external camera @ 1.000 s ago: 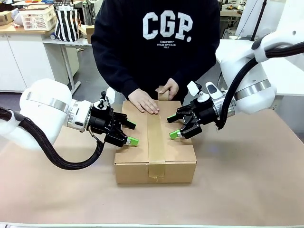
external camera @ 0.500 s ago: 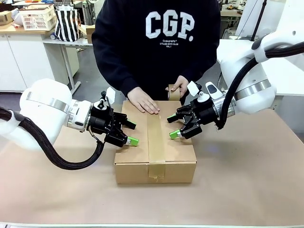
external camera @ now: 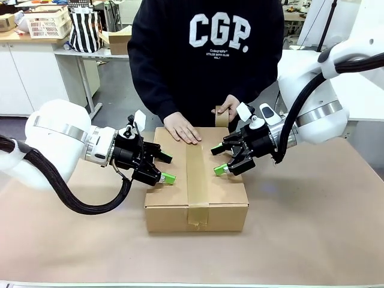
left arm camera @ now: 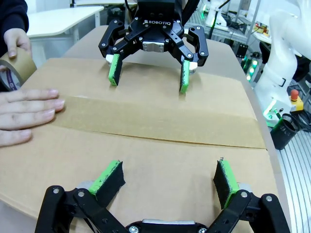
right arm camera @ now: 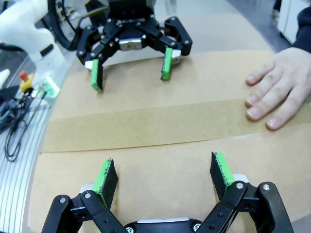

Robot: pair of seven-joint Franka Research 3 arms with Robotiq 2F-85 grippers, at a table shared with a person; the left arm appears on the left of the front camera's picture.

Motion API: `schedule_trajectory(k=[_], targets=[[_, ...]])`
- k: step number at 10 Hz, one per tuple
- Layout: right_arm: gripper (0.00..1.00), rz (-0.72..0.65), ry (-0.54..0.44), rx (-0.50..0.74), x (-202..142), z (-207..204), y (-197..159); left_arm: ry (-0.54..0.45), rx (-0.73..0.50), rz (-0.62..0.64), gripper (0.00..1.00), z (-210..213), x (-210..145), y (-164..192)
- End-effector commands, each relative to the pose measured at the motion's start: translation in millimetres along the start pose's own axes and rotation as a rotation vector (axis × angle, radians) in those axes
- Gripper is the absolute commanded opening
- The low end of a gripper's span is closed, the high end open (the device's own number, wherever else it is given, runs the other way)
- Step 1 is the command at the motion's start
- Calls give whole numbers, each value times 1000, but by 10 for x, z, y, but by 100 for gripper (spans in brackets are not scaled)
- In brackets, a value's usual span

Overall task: Pack the gift set into the box.
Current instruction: Press and hold the closed box until the human finishes sealing it.

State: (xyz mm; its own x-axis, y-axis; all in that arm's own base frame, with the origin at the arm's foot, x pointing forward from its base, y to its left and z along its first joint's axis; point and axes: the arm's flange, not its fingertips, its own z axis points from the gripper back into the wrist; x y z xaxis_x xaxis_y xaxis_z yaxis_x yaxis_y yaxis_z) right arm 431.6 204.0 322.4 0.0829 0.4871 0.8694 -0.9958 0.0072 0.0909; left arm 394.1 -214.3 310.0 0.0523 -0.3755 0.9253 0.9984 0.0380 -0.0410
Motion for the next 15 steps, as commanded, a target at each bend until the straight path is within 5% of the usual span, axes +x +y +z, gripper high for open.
schedule_trajectory(k=[1, 15], targets=[[100, -1, 1, 2, -28, -17, -8, 13, 4, -2, 100, -6, -25, -28], [100, -1, 1, 2, -28, -17, -8, 13, 4, -2, 100, -6, -25, -28]])
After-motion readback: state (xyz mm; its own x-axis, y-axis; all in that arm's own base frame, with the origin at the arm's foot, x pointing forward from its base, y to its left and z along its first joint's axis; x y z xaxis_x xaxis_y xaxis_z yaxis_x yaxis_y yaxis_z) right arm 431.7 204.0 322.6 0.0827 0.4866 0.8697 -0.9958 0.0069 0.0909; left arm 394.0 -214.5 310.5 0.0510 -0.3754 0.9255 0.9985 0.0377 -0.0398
